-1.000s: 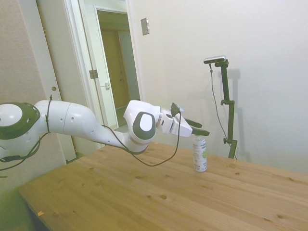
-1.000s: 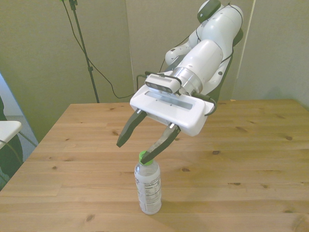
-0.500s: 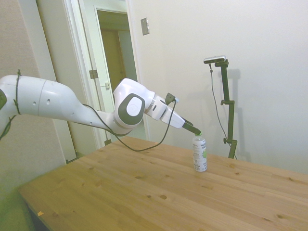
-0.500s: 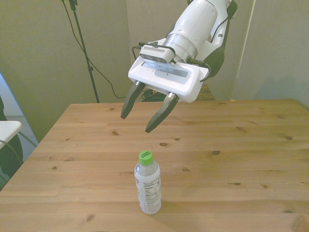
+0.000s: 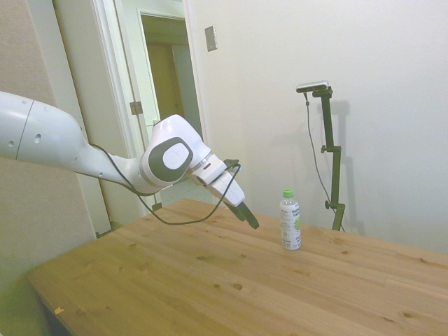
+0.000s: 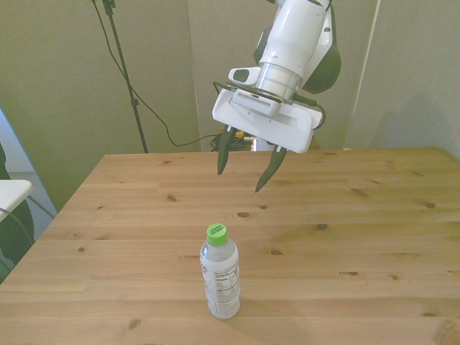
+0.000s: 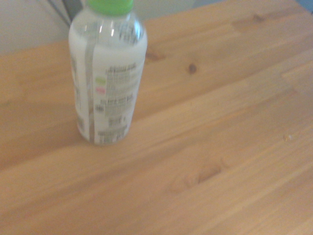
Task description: Stand the water bottle
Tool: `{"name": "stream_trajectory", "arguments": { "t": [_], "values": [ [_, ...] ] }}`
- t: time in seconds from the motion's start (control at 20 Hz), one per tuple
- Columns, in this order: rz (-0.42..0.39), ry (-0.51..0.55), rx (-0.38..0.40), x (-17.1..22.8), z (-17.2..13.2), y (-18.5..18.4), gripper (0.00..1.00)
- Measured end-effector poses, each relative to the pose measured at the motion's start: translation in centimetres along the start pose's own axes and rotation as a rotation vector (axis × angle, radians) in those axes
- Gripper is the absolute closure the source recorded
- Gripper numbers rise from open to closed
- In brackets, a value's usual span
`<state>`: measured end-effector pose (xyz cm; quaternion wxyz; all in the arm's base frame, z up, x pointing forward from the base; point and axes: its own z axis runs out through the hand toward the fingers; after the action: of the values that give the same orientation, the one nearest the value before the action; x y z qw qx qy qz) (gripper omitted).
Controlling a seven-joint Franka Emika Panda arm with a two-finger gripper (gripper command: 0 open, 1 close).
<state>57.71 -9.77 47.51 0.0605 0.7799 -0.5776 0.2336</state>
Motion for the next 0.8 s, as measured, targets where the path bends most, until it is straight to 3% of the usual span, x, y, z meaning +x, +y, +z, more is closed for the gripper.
{"name": "stream_trajectory", "arguments": {
  "t": [0.2, 0.6, 0.8],
  "values": [
    [-0.148, -0.092, -0.049, -0.8, 0.2, 0.8, 0.0],
    [-0.43, -0.241, 0.003, -4.7, -1.1, -0.6, 0.0],
    [-0.489, -0.293, 0.028, -6.9, -1.7, -1.2, 0.0]
  ]
}}
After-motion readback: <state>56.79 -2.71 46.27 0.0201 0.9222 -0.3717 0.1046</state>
